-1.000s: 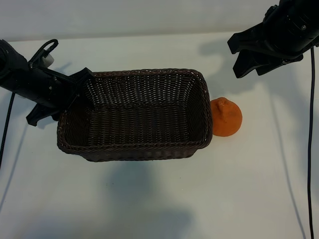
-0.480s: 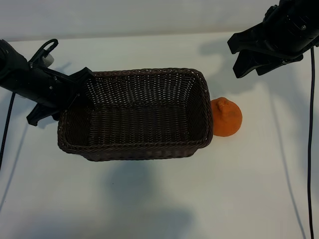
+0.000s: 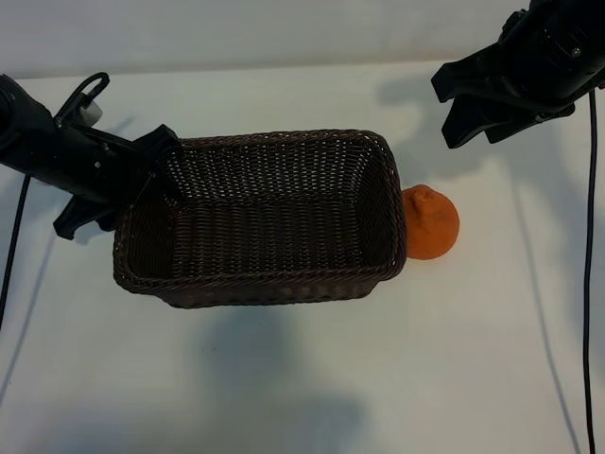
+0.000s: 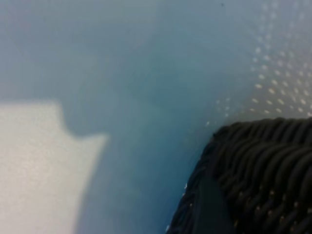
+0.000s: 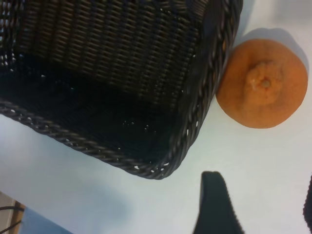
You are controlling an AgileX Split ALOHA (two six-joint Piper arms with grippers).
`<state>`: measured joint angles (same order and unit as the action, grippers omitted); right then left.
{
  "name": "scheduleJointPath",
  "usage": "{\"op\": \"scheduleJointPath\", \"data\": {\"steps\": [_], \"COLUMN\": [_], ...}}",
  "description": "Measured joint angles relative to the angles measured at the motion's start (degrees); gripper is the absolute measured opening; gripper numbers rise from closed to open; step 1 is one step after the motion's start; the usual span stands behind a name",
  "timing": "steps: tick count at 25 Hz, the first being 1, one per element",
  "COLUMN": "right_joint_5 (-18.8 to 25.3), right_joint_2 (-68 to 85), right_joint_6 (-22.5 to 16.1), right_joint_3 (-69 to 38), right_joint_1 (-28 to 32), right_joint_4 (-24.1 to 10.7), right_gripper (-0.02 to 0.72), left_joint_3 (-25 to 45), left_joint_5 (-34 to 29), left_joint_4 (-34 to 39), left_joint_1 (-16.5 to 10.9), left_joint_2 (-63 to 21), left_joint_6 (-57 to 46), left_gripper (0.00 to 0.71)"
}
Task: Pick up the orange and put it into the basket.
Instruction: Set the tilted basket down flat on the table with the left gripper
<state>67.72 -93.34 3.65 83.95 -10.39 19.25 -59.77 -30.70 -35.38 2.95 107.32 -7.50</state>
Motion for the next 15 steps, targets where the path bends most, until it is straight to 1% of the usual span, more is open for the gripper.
{"op": "scheduleJointPath", "data": {"steps": [7,12,15], "right_joint_5": [0.0,0.0,0.0], "right_joint_2": [0.0,0.0,0.0], "right_joint_6": [0.0,0.0,0.0], "right_joint_3": [0.0,0.0,0.0], "right_joint_1": [0.0,0.0,0.0], "right_joint_4": [0.0,0.0,0.0], "right_gripper": [0.433,0.433,0.433], "left_joint_3": [0.0,-0.1,-0.1], "left_joint_5": [-1.2,-4.3,-5.0], "left_joint_4": [0.1,2.4,4.0], "left_joint_1": [0.0,0.0,0.0], "left_joint_2": [0.0,0.0,0.0], "left_joint_6": [0.0,0.0,0.4], "left_gripper": [0.525,0.525,0.525]}}
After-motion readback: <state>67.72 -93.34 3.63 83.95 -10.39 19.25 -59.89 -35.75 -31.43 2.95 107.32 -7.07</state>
